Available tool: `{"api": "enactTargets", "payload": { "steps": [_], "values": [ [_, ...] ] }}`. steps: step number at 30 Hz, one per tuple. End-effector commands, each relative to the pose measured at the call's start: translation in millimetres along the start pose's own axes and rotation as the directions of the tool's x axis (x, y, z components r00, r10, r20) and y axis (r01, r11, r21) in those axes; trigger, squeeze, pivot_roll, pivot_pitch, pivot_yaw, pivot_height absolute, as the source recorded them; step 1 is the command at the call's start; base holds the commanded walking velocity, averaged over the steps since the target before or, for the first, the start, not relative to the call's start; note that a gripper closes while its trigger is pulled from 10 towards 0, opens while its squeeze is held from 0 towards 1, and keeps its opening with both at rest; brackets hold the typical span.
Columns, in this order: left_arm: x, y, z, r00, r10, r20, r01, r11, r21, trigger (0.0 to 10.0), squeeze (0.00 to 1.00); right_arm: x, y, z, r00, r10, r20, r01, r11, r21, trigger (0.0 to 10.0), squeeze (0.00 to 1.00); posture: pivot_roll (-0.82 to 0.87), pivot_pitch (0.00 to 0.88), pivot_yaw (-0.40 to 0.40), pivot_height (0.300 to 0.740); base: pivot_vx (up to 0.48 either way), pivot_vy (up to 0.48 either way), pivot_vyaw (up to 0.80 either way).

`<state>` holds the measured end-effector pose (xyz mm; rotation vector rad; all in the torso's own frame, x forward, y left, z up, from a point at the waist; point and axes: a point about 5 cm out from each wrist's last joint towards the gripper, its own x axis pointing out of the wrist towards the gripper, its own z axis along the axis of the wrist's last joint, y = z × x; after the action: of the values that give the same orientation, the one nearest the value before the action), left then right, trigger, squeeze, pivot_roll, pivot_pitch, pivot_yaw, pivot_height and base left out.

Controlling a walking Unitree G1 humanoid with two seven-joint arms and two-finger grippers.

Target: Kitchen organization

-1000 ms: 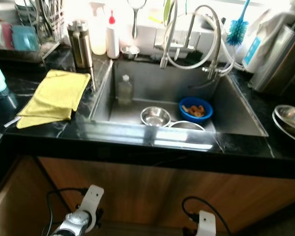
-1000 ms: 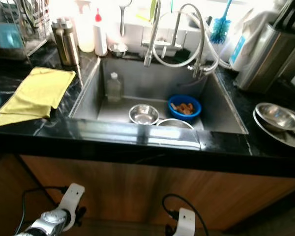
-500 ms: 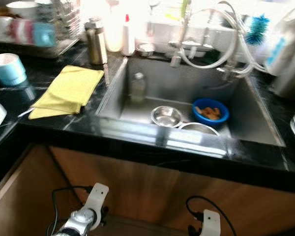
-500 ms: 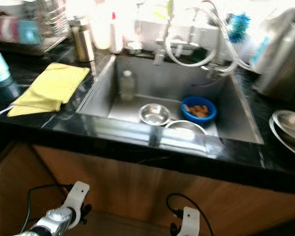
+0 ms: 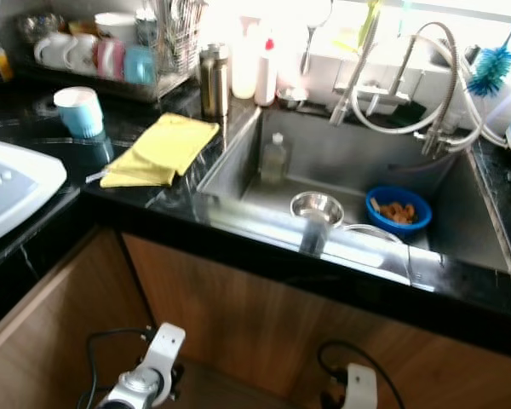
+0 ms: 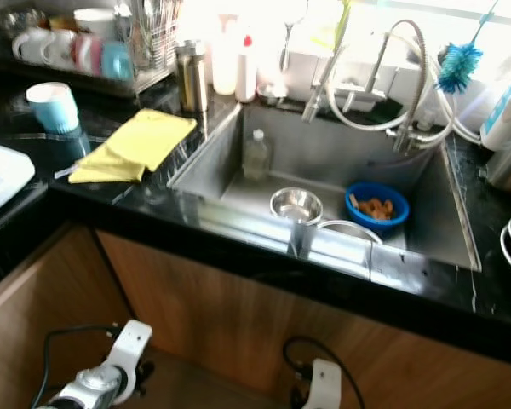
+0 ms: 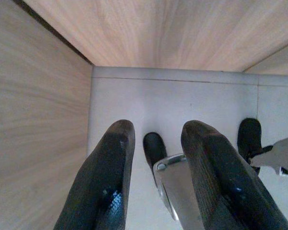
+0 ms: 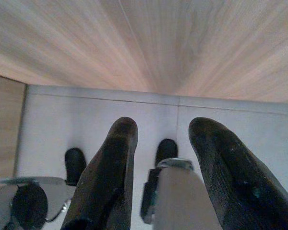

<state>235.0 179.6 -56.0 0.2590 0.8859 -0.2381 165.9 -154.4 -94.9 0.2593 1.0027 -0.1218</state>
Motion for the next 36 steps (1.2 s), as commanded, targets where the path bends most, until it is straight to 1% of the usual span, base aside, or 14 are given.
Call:
{"api": "enactTargets", "payload": {
  "steps": [1,24,25,32,36],
  "values": [
    [-0.4,2.1,-0.3,1.000,0.001,-0.007,-0.001,1.000,0.021,10.0,0.00,0.4,2.2,1.7,1.000,0.003,0.006,-0.003,1.000,-0.004,10.0,0.00,0.28,0.033,-0.092,0.732,0.000,0.000,0.00],
    [-0.3,1.1,-1.1,1.000,-0.002,-0.007,0.002,1.000,0.017,10.0,0.00,0.4,1.7,1.5,1.000,0.001,0.004,0.000,1.000,-0.009,10.0,0.00,0.28,0.029,-0.095,0.732,0.000,0.000,0.00],
    [-0.4,1.3,-1.5,1.000,0.000,-0.008,0.000,1.000,0.015,10.0,0.00,0.3,1.2,1.3,1.000,-0.003,0.005,0.003,1.000,-0.006,10.0,0.00,0.27,0.043,-0.091,0.732,0.000,0.000,0.00],
    [-1.3,2.1,-6.3,1.000,0.001,-0.016,-0.001,1.000,0.020,10.0,0.00,0.1,0.8,1.0,1.000,-0.010,0.011,0.010,1.000,-0.003,10.0,0.00,0.26,0.052,-0.081,0.732,0.000,0.000,0.00],
    [-1.5,1.3,-7.6,1.000,-0.003,-0.018,0.004,1.000,0.024,10.0,0.00,-0.1,-0.9,1.2,1.000,-0.015,0.014,0.015,1.000,-0.002,10.0,0.00,0.25,0.056,-0.080,0.732,0.000,-0.243,0.00]
  ]
}}
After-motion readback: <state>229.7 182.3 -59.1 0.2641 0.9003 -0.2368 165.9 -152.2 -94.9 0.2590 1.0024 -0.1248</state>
